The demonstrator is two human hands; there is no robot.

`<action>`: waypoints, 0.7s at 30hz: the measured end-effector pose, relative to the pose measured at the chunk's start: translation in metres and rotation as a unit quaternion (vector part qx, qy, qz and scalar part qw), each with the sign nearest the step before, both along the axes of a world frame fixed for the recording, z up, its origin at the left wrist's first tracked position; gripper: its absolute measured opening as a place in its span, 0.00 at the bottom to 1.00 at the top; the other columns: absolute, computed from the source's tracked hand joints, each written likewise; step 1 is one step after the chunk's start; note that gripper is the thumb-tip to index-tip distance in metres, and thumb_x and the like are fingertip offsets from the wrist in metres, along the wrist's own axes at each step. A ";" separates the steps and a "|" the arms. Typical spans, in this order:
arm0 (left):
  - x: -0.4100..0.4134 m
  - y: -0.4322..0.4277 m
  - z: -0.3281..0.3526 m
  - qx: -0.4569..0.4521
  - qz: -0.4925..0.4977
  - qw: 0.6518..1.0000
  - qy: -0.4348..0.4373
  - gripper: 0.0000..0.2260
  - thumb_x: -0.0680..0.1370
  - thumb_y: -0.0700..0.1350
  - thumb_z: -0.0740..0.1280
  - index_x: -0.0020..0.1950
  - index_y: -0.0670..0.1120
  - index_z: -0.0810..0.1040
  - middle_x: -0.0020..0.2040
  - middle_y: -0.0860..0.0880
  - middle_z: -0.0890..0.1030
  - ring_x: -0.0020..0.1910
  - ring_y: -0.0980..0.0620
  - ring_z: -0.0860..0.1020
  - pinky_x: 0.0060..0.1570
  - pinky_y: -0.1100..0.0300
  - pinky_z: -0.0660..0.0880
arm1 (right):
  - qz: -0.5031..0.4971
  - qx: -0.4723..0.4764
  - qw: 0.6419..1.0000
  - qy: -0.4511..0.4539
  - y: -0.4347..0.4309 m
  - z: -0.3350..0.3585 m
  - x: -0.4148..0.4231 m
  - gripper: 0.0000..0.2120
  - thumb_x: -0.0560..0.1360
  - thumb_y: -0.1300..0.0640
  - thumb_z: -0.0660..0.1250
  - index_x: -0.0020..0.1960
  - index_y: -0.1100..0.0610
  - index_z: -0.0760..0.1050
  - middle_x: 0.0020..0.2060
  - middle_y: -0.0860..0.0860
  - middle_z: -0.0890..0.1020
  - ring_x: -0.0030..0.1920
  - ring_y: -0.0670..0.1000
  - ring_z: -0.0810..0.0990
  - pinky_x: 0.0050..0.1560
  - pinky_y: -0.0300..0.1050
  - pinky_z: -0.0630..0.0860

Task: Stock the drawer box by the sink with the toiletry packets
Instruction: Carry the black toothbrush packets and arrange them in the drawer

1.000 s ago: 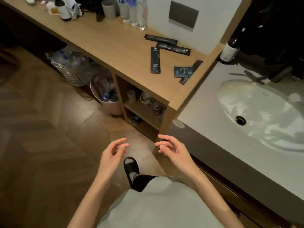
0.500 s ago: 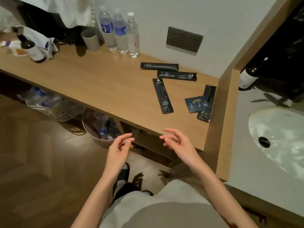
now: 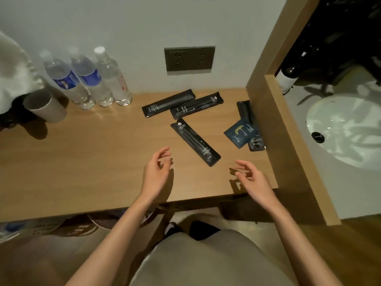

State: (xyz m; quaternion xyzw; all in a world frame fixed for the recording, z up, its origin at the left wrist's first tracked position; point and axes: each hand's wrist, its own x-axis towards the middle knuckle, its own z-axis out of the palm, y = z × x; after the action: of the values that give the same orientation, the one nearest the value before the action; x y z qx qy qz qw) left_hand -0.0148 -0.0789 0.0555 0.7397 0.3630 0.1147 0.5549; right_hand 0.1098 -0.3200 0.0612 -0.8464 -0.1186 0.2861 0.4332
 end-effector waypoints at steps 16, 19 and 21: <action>0.135 0.043 -0.077 0.327 -0.403 0.835 0.185 0.38 0.74 0.59 0.66 0.78 0.55 0.50 0.79 0.49 0.50 0.77 0.45 0.44 0.73 0.42 0.45 | -0.005 -0.237 0.963 -0.129 0.032 -0.062 0.111 0.28 0.80 0.45 0.57 0.77 0.46 0.54 0.78 0.53 0.49 0.78 0.53 0.44 0.77 0.53 0.48; 0.138 0.050 -0.086 0.351 -0.421 0.816 0.182 0.40 0.73 0.61 0.66 0.78 0.56 0.47 0.79 0.49 0.50 0.77 0.44 0.41 0.70 0.41 0.38 | 0.067 -0.293 0.941 -0.155 0.038 -0.076 0.121 0.29 0.80 0.41 0.53 0.78 0.44 0.48 0.78 0.55 0.45 0.78 0.56 0.41 0.76 0.55 0.42; 0.136 0.052 -0.087 0.363 -0.421 0.814 0.166 0.39 0.74 0.59 0.67 0.78 0.57 0.48 0.79 0.49 0.53 0.77 0.42 0.43 0.70 0.38 0.38 | 0.097 -0.302 0.935 -0.157 0.043 -0.083 0.123 0.29 0.80 0.40 0.52 0.78 0.43 0.46 0.78 0.55 0.44 0.78 0.56 0.39 0.76 0.56 0.42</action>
State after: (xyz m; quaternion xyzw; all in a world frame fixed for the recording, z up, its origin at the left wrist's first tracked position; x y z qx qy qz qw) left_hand 0.1215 -0.0265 -0.0316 0.9759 0.0351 -0.1311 0.1711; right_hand 0.2331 -0.2769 -0.0215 -0.9558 -0.1750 0.2125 0.1031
